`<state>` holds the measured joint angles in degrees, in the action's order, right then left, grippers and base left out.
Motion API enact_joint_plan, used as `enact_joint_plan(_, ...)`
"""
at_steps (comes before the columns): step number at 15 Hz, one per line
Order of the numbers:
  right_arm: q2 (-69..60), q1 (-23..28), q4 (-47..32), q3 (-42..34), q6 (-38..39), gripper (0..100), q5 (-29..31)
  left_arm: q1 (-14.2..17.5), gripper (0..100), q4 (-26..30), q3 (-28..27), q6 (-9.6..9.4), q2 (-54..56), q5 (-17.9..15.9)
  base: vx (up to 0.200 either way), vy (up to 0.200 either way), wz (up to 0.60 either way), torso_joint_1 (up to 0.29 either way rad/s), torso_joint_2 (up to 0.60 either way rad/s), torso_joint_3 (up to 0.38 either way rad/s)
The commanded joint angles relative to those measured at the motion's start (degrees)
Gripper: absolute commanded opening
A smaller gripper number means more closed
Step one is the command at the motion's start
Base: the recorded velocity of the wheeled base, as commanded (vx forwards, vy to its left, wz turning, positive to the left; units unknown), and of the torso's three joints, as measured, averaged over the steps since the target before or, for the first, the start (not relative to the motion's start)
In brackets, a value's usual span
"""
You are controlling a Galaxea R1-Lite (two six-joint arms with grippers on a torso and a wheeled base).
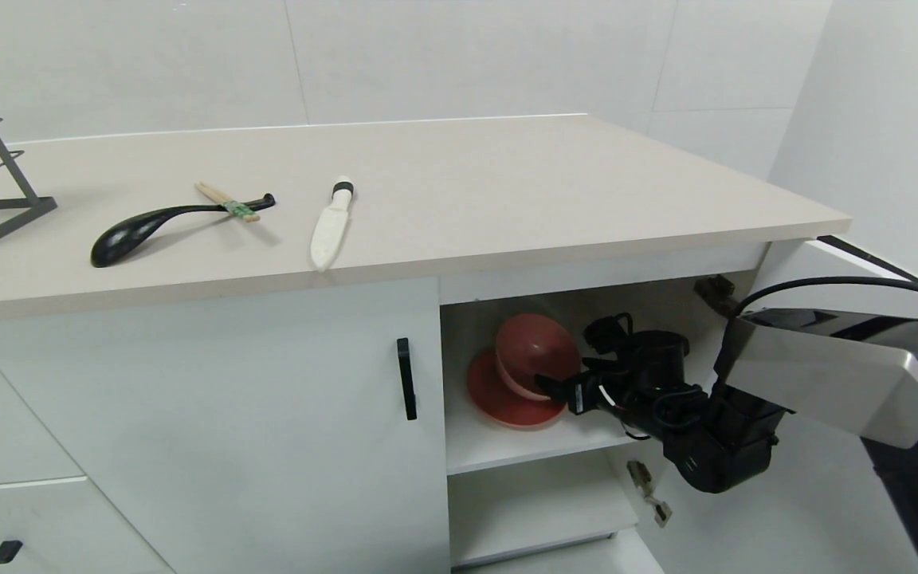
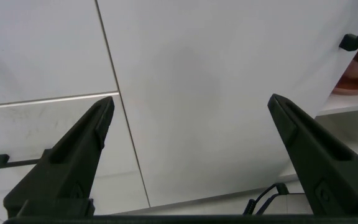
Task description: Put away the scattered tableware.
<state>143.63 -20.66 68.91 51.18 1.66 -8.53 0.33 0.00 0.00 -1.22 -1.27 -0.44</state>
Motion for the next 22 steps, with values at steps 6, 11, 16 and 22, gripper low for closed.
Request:
enact_joint_plan(6, -3.18, -1.75, 6.58, -6.62, -4.03, 100, -3.16, 0.02, 100, 0.09, 0.00, 0.25, -0.14, 0.00, 0.000, 0.000, 0.00, 0.000, 0.00, 0.000)
enact_joint_plan(11, -11.79, -4.30, 21.09, -28.32, -7.55, 100, -3.16, 0.02, 100, 0.00, 0.00, 0.25, -0.14, 0.00, 0.000, 0.000, 0.00, 0.000, 0.00, 0.000)
enact_joint_plan(16, -31.66, -4.65, 21.09, -45.81, -12.03, 100, -3.07, 0.02, 100, 0.09, 0.00, 0.25, -0.14, 0.00, 0.000, 0.000, 0.00, 0.000, 0.00, 0.000)
enact_joint_plan(22, -56.18, -2.72, 14.32, -51.18, -12.82, 100, -2.80, 0.02, 100, 0.09, 0.00, 0.25, 0.39, 0.00, 0.000, 0.000, 0.00, 0.000, 0.00, 0.000)
